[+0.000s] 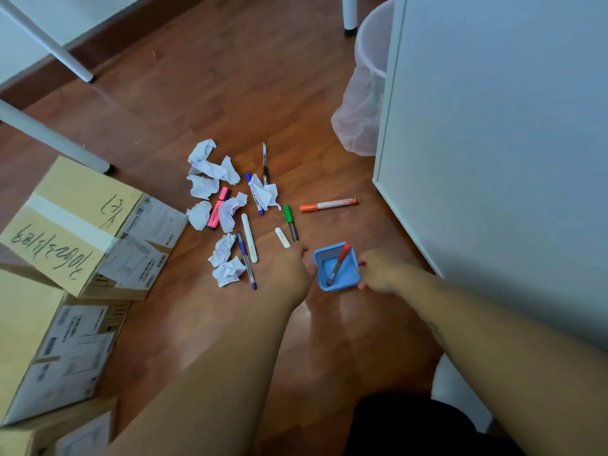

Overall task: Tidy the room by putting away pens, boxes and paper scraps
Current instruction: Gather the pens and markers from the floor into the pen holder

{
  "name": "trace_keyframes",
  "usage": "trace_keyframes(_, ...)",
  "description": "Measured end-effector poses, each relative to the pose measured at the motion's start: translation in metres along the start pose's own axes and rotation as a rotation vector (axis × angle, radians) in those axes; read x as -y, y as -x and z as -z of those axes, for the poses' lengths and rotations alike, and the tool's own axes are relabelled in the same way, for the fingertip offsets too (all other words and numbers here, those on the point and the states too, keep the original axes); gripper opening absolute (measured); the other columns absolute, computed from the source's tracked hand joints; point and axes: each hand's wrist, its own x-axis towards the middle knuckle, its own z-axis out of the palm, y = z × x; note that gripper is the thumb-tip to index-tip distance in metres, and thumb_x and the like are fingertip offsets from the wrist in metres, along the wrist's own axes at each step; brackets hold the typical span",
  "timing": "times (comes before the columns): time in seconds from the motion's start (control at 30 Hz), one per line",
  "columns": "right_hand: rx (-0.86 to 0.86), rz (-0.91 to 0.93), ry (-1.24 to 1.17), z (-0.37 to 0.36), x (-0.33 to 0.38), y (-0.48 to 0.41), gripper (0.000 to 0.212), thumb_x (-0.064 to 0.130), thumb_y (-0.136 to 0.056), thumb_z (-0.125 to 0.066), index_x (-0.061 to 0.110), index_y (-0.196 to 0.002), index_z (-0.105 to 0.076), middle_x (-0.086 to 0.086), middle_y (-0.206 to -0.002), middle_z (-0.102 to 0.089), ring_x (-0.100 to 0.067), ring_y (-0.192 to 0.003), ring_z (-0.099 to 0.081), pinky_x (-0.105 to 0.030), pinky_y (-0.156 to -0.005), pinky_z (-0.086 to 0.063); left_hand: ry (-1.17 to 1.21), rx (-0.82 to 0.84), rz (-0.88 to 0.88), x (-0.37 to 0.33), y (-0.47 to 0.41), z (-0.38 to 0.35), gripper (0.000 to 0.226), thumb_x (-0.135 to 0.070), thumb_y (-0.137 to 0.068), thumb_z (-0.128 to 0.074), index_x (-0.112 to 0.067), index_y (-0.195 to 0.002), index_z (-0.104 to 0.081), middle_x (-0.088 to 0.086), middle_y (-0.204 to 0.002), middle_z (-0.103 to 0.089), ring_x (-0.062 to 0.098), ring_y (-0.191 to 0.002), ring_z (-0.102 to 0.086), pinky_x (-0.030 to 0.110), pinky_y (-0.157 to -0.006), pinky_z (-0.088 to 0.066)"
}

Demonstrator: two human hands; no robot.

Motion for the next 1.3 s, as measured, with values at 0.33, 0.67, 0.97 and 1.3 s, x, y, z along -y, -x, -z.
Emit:
trace_keyframes(0.33, 0.039, 0.054, -0.101, -0.025, 0.035, -0.04, 0.022, 0.014, -0.098, -0.052, 0.018, -0.078, -0.062, -0.009, -0.095, -0.071, -0.016, -0.074, -0.063, -0.031, -0.073, -0.052, 0.406, -0.046, 0.21, 0.053, -0.01, 0.002, 0.022, -0.008, -0.094, -0.057, -0.012, -0.114, -0.065, 0.009, -0.089, -0.068, 0.031, -0.087, -0.069, 0.044, -0.079, -0.059)
trace_keyframes(0.67, 0.108, 0.09, -0.151, -0.043, 0.078, -0.028, 0.026, 0.006, -0.095, -0.051, 0.015, -0.116, -0.062, 0.002, -0.087, -0.064, -0.009, -0.073, -0.057, -0.018, -0.059, -0.043, 0.502, 0.043, 0.337, 0.101, 0.009, 0.022, 0.014, -0.006, -0.088, -0.055, -0.015, -0.094, -0.064, 0.015, -0.087, -0.069, 0.032, -0.085, -0.071, 0.05, -0.076, -0.061)
trace_keyframes(0.97, 0.099, 0.262, 0.369, -0.065, 0.115, -0.026, 0.036, 0.019, -0.095, -0.06, 0.012, -0.13, -0.058, -0.012, -0.126, -0.062, -0.031, -0.111, -0.058, -0.034, -0.089, -0.045, 0.466, 0.07, 0.394, 0.113, 0.039, 0.021, 0.019, -0.005, -0.092, -0.051, -0.017, -0.084, -0.062, 0.014, -0.087, -0.069, 0.035, -0.088, -0.07, 0.052, -0.079, -0.058)
trace_keyframes(1.3, 0.077, 0.436, 0.559, -0.062, 0.128, -0.046, 0.021, 0.034, -0.092, -0.064, 0.019, -0.106, -0.068, -0.005, -0.102, -0.066, -0.025, -0.096, -0.06, -0.032, -0.072, -0.045, 0.544, 0.073, 0.356, 0.13, 0.041, 0.015, 0.018, -0.012, -0.1, -0.049, -0.017, -0.115, -0.059, 0.005, -0.08, -0.064, 0.033, -0.083, -0.07, 0.049, -0.077, -0.059)
